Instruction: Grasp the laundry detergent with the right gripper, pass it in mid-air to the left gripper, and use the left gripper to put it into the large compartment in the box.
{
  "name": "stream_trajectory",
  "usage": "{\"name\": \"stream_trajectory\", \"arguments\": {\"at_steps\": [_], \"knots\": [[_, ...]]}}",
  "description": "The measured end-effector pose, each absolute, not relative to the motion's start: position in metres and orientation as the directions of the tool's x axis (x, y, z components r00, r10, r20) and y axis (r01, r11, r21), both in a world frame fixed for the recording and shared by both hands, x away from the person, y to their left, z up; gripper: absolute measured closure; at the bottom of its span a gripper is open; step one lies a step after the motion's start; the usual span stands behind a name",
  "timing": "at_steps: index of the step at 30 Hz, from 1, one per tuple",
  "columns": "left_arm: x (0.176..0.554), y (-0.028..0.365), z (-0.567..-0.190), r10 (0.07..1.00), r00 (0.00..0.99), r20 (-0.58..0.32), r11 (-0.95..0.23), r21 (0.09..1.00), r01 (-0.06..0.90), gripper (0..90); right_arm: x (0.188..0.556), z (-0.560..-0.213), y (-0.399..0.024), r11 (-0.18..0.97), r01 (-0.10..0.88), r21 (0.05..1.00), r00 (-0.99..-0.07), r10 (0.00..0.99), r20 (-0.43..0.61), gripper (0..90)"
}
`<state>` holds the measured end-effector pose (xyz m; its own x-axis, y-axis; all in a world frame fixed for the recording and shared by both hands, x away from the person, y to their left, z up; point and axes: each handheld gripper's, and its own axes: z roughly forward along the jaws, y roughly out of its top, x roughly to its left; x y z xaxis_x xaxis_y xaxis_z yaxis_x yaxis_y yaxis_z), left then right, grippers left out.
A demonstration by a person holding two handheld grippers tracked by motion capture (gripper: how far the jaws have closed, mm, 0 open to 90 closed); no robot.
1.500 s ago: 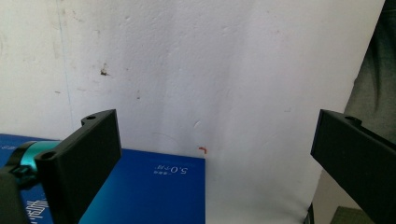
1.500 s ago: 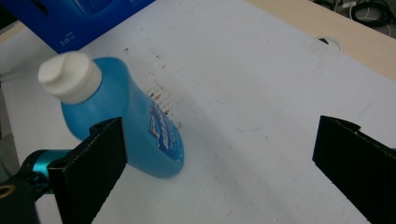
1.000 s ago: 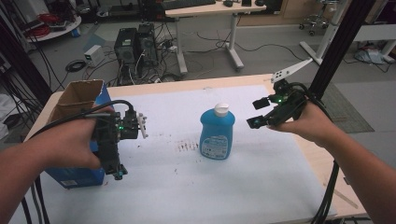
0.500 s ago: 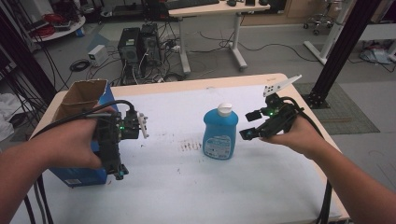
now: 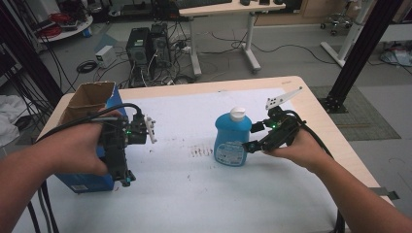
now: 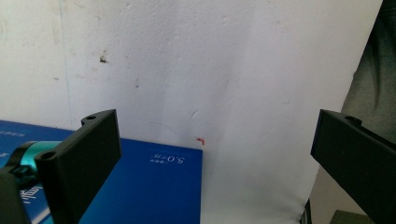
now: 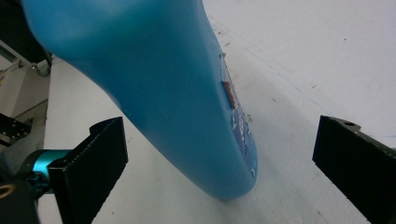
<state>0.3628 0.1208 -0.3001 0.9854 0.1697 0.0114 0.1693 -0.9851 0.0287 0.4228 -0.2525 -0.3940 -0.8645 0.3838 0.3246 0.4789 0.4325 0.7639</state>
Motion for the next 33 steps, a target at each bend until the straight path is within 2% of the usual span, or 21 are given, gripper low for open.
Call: {"name": "stream_trajectory", "arguments": {"at_steps": [22,33], "knots": [[0.361,0.127,-0.3,0.18,0.984,0.011,-0.983,0.023,0.18,1.7,0.425,-0.413,-0.223,0.418,0.442,0.793,-0.883,0.36,0.303,2.4],[0.361,0.128,-0.3,0.18,0.983,0.013,-0.983,0.02,0.18,1.7,0.425,-0.415,-0.218,0.414,0.432,0.802,-0.889,0.348,0.299,6.0]]}}
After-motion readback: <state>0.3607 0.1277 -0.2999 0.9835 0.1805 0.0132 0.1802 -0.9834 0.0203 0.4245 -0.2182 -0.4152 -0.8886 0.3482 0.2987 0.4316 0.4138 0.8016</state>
